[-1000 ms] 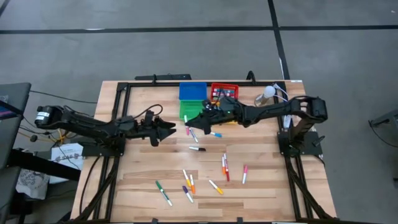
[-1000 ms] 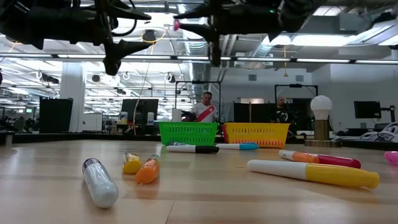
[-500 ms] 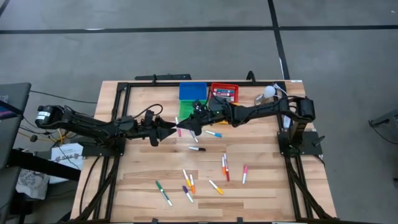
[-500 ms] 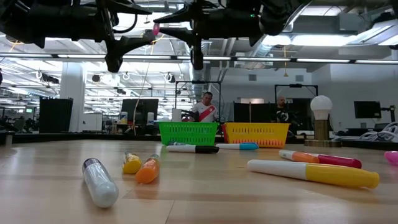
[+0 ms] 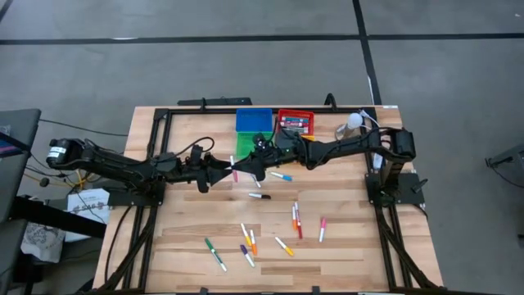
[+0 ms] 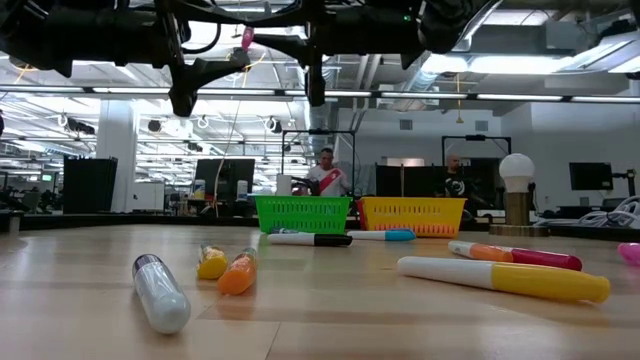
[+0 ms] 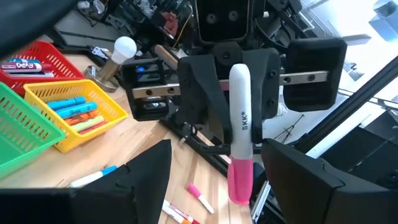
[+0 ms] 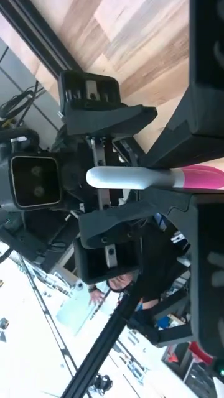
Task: Pick & Place Markers
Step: Put the right small pink highlighter pen into the blue bin
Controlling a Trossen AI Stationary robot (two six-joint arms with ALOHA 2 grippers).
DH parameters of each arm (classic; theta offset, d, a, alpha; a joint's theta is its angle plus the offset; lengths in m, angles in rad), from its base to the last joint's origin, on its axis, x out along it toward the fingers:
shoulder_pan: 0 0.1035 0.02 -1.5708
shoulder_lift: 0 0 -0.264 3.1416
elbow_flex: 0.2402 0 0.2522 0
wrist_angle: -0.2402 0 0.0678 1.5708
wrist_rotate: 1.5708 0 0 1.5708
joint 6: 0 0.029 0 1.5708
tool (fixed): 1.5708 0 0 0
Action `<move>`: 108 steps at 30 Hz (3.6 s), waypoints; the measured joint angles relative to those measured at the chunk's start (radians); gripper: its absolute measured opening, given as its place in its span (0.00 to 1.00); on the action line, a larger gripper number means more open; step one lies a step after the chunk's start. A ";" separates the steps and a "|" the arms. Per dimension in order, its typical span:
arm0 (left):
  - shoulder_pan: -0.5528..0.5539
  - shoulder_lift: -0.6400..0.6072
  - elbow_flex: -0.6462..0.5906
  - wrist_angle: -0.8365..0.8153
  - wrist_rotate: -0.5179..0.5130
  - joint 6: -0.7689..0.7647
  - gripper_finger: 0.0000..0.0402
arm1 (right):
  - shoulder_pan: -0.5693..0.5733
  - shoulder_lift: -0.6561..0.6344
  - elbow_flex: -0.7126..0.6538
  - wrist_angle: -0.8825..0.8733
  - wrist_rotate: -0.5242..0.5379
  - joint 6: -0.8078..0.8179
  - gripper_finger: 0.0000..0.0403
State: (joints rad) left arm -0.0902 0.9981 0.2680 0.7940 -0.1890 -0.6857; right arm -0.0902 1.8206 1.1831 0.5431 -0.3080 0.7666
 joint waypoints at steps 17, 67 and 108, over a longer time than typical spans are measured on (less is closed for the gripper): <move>-0.007 0.114 0.079 0.000 -0.020 0.027 0.59 | -0.002 0.001 0.000 0.016 0.019 0.011 0.10; -0.009 0.114 0.078 -0.017 0.021 -0.030 0.12 | -0.108 -0.003 0.000 0.015 -0.320 -0.088 0.34; 0.407 0.300 0.497 -0.629 0.393 0.331 0.12 | -0.115 -1.037 -0.620 -0.541 0.281 -0.419 0.30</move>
State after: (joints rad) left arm 0.3165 1.2985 0.7653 0.1649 0.2043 -0.3545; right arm -0.2055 0.7834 0.5636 0.0016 -0.0275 0.3473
